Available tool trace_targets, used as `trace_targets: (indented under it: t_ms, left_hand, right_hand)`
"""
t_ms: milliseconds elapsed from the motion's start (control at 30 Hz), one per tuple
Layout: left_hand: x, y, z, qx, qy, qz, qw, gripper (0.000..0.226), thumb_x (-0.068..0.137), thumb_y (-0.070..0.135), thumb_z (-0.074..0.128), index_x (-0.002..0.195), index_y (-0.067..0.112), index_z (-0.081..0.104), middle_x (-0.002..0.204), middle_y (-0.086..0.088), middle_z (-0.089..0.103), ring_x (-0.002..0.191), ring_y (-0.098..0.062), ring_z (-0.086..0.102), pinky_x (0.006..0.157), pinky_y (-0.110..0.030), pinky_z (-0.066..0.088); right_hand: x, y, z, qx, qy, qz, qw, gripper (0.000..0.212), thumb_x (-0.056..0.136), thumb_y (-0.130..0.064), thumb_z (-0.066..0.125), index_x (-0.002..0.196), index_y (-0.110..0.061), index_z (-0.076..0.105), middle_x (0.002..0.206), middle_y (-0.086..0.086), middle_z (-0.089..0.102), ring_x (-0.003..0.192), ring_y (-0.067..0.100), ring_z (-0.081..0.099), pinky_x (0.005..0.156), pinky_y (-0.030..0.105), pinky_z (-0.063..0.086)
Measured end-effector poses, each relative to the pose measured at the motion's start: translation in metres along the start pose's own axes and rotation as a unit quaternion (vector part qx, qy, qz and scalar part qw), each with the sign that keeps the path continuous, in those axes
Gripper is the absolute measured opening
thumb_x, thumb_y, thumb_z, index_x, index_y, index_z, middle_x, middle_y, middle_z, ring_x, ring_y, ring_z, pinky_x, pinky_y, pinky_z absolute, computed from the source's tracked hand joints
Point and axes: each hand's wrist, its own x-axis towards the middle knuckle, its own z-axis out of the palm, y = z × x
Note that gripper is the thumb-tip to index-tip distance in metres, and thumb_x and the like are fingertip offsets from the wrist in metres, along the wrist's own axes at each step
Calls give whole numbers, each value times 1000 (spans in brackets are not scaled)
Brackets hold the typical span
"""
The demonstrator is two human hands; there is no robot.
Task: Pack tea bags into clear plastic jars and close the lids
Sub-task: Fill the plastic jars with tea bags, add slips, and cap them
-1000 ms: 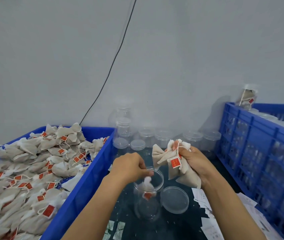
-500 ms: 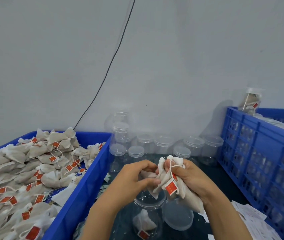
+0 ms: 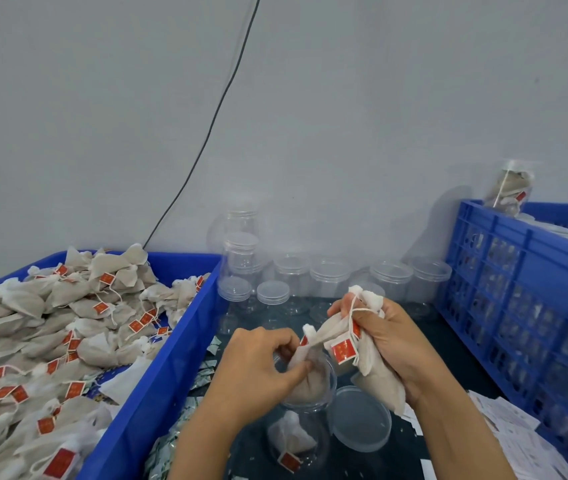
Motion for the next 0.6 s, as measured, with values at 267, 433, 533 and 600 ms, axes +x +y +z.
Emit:
trace_targets:
  t_ms: [267, 433, 533, 600]
  left_hand:
    - [0, -3, -8, -71, 17, -15, 997, 27, 93, 22, 59, 106, 45, 55, 99, 27, 60, 99, 4, 55, 92, -23, 48]
    - [6, 3, -6, -286, -30, -25, 958, 34, 81, 49, 58, 113, 36, 63, 105, 16, 68, 99, -6, 66, 78, -19, 54]
    - [7, 3, 0, -278, -19, -17, 960, 37, 77, 44, 64, 111, 32, 66, 100, 13, 71, 92, -11, 68, 78, -26, 57]
    - [6, 4, 5, -267, 5, -9, 964, 26, 81, 38, 66, 106, 30, 69, 94, 8, 73, 84, -15, 68, 77, -31, 58]
  right_hand:
    - [-1, -1, 12, 50, 13, -6, 999, 32, 78, -42, 62, 82, -11, 69, 69, 9, 68, 55, 15, 64, 49, 24, 51]
    - [-2, 2, 20, 23, 2, -5, 1000, 26, 93, -26, 57, 72, -20, 71, 70, 7, 72, 59, 15, 70, 50, 21, 52]
    - [-3, 3, 20, 10, -10, -9, 1000, 25, 96, -18, 53, 82, -15, 73, 73, 8, 73, 61, 15, 70, 51, 21, 53]
    - [-2, 4, 20, 16, -25, -7, 1000, 23, 98, -16, 50, 96, -9, 72, 82, 13, 74, 65, 17, 71, 55, 24, 56]
